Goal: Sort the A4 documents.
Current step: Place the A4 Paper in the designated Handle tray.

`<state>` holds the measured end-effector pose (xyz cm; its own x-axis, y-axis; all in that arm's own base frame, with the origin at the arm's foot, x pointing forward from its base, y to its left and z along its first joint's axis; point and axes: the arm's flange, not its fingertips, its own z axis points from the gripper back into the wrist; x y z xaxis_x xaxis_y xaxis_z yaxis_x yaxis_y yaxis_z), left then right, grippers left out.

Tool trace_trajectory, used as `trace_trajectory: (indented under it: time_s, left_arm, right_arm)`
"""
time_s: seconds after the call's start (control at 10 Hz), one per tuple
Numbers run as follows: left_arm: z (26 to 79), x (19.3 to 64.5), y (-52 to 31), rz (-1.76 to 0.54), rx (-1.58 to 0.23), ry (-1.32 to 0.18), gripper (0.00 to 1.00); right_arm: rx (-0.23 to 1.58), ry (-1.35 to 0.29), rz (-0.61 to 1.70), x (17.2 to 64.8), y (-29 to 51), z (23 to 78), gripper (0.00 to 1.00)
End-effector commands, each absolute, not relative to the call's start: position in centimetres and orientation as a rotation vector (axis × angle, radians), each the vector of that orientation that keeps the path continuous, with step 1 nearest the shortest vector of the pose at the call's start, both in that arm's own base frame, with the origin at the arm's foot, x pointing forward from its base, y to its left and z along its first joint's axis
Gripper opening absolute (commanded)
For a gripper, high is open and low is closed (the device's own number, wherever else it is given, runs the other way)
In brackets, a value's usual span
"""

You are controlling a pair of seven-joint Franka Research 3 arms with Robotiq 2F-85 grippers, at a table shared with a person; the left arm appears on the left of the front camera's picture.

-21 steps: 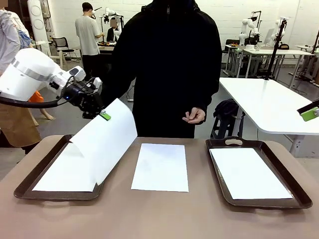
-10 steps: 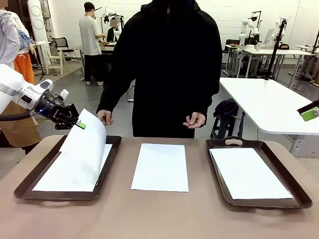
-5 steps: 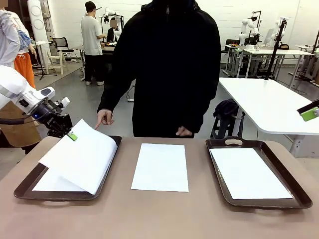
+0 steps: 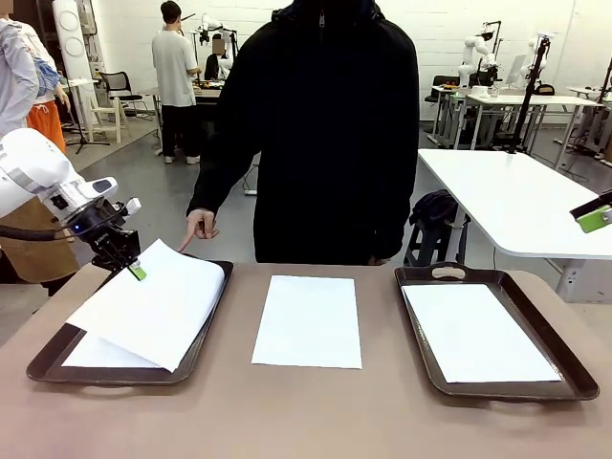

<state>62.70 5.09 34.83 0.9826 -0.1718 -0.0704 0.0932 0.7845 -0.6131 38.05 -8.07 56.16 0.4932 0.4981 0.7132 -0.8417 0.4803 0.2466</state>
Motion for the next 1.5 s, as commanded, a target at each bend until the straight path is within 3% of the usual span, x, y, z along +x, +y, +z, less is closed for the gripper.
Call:
trace_trajectory:
  time_s: [0.0,0.3,1.4]
  left_arm:
    - [34.2,62.0,4.8,-0.033,-0.607,0.081,0.01]
    - [34.5,60.2,5.1,0.011,-0.552,0.111,0.01]
    - [32.3,61.9,5.8,0.081,-0.453,0.115,0.01]
  right_arm:
    - [0.637,-0.615,0.883,38.1,-8.0,56.1,1.00]
    - [0.637,-0.615,0.883,38.1,-8.0,56.1,1.00]
    - [0.637,-0.615,0.883,38.1,-8.0,56.1,1.00]
